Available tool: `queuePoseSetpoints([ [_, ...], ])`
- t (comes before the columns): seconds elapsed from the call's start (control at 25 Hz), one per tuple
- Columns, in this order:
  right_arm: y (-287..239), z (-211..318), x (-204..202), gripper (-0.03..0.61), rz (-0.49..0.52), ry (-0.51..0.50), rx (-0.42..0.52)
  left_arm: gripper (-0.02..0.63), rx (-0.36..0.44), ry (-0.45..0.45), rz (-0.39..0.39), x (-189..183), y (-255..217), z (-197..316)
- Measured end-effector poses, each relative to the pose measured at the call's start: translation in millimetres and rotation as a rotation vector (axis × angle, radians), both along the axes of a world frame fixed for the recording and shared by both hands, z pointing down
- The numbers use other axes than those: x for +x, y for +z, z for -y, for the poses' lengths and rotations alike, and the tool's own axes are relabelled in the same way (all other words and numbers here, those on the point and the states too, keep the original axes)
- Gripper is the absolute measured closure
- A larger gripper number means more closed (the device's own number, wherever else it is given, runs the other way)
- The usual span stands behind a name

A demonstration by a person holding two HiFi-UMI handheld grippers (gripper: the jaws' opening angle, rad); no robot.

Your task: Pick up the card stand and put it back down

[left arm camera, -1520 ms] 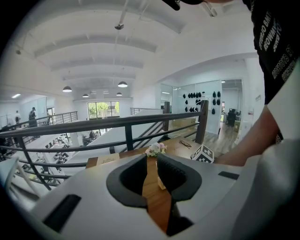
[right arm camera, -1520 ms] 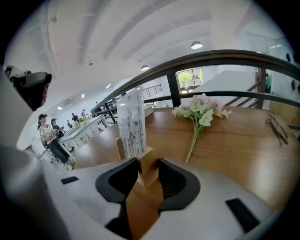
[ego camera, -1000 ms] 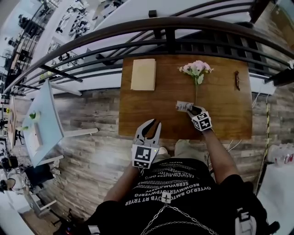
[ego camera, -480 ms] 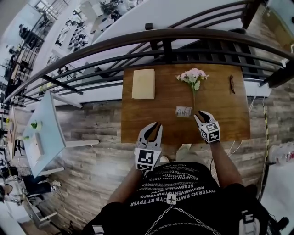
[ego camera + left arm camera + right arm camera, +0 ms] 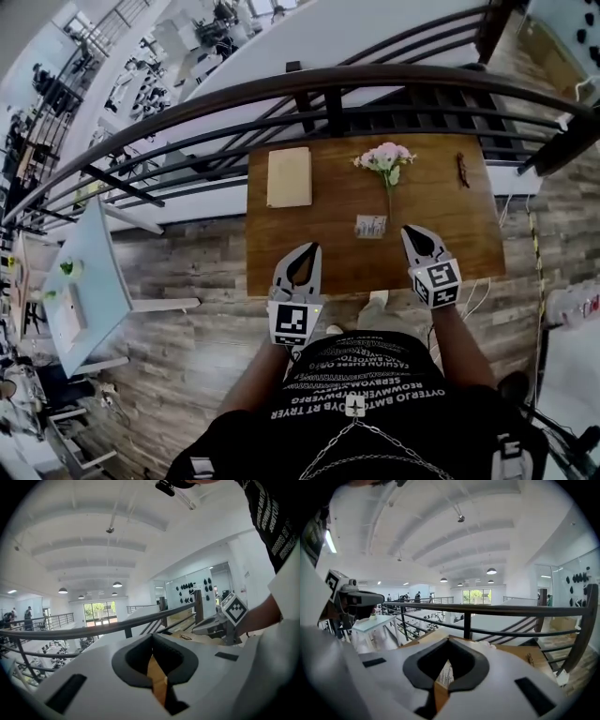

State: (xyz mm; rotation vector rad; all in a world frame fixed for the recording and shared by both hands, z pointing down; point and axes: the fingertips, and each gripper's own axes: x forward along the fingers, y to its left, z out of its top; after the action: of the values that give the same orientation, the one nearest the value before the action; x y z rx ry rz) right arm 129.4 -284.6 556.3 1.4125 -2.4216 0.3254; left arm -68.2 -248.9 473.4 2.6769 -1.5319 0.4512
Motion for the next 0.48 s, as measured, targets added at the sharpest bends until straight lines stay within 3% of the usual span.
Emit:
queuePoseSetpoints([
  [0.28,-72,-21,6,0.564,0.024,0.039,0.081,0.586,0.022,0.010,-0.048,-15,-34,-15],
  [0.48,-94,-41,13,0.563,-0.001,0.070,0.101,0.586,0.031,0.021,-0.045,-21,-33,-23],
])
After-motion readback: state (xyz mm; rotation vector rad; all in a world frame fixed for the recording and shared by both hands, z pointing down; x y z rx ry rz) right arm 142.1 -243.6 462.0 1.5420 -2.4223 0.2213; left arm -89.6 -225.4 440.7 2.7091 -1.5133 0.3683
